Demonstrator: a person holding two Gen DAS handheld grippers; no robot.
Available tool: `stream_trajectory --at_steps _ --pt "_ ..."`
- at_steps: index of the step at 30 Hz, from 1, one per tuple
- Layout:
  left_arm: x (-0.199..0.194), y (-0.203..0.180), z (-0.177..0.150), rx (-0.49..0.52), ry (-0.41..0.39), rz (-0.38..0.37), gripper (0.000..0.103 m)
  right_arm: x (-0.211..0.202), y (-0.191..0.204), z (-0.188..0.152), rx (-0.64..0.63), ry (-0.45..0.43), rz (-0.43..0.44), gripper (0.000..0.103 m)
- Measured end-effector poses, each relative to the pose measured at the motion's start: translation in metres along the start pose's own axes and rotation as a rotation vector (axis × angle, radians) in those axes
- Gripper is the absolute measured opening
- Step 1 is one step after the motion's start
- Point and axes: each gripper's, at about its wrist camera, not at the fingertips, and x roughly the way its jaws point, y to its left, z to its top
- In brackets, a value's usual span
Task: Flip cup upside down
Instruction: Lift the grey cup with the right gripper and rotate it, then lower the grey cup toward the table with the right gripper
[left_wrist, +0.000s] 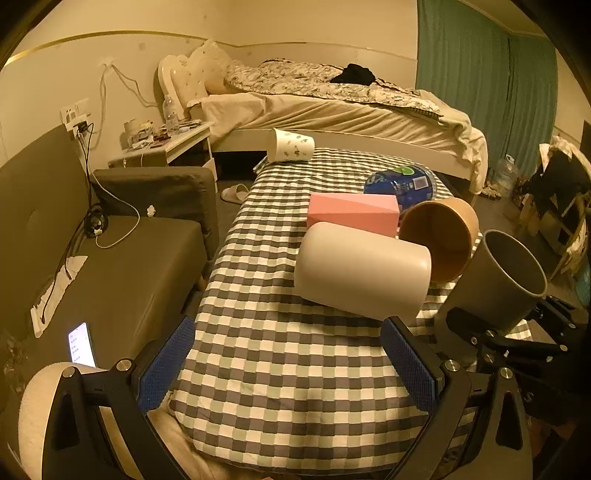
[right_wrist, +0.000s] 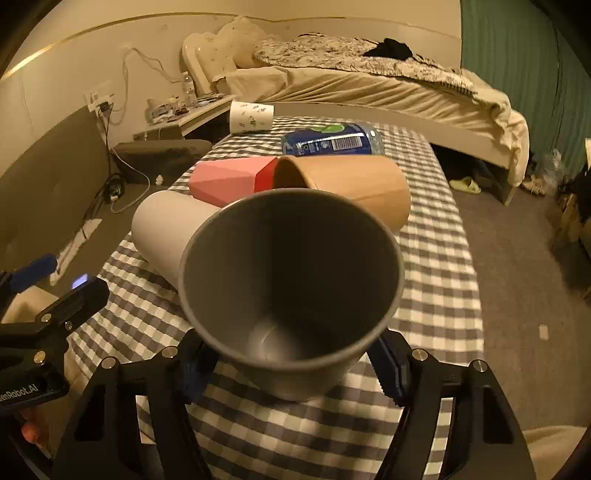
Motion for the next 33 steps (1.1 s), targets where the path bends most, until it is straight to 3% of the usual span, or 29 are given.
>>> stream_trajectory --at_steps 5,9,15,27,33 --pt "0.002 0.001 0.003 -0.016 0.002 -0.009 0.103 -0.014 -0.003 0.002 0.017 0.06 -0.012 0.071" --pt "0.0 0.001 0.004 -0.018 0.0 -0.022 0.103 -0.035 -0.008 -0.004 0.06 0.191 0.04 0.071" --pt "-0.002 -0.001 0.003 -0.004 0.002 -0.036 0.103 -0.041 -0.003 -0.024 0.047 0.334 0.042 0.071" --pt "0.001 0.014 0.003 -0.044 0.021 -0.036 0.103 0.011 -0.014 0.007 0.159 0.363 -0.004 0.071" --pt "0.005 0.014 0.003 -0.042 0.036 -0.047 0.103 0.012 -0.013 0.013 0.164 0.325 0.007 0.071"
